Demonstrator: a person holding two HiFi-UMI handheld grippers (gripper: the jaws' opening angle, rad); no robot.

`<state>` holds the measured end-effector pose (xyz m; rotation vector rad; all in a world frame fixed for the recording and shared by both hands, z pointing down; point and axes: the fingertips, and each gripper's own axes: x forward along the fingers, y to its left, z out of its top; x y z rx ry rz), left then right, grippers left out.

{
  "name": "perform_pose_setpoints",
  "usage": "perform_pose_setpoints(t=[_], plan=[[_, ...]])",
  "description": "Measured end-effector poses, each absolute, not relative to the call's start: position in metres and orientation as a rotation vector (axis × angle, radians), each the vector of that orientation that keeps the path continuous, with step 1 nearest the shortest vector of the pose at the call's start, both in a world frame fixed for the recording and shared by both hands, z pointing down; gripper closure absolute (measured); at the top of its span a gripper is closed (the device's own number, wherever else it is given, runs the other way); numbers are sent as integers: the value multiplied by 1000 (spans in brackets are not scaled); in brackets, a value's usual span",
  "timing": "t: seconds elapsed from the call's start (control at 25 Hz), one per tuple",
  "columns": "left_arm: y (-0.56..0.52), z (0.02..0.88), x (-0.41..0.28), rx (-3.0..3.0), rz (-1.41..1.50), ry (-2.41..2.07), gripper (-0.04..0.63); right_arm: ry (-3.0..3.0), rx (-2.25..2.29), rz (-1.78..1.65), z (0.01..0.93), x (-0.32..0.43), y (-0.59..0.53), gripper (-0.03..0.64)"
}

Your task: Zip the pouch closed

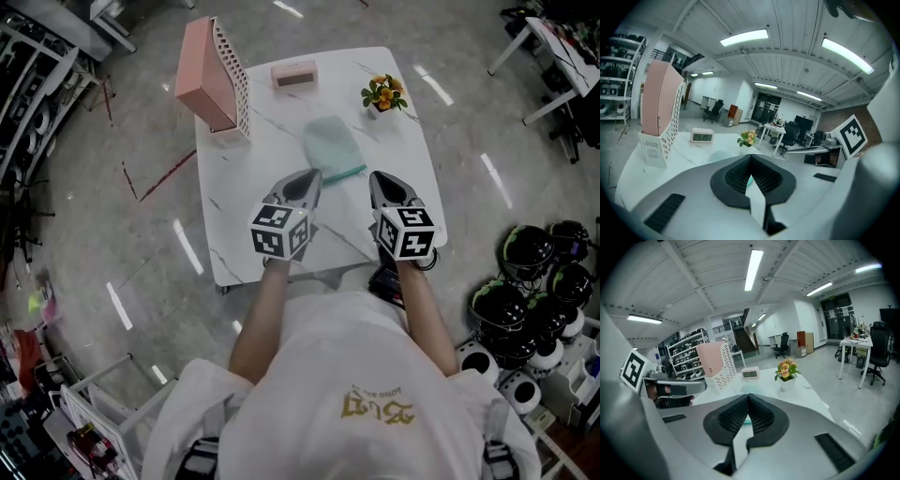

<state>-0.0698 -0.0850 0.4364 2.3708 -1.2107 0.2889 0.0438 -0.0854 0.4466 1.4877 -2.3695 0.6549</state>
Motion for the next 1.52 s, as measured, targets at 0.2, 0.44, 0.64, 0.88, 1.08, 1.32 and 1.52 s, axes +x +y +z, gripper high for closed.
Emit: perform_pose_setpoints(t=[0.2, 0.44, 0.64, 0.88, 1.08, 1.32, 1.52], plan=[[-77, 425, -76, 2388, 287, -1273, 578, -2384, 1505, 633, 439, 44, -72, 604], [-71, 424, -76, 2381, 274, -1278, 577, -2384, 1519, 628, 435, 47, -65, 604], [-67, 422, -77, 2385, 270, -1282, 578, -2381, 1510, 627, 437, 45, -60, 604], [-62, 423, -82, 2381, 273, -1289, 578, -2382, 1506, 634, 439, 45, -58, 604], [-63, 423, -81, 2382, 272, -1291, 578, -2371, 1512, 651, 442, 48, -58, 604], [-64, 425, -83, 2374, 273, -1291, 578, -2370, 1508, 661, 443, 48, -58, 604], [-63, 426, -79, 2372, 279, -1282, 578, -2357, 1510, 685, 446, 55, -57, 604]])
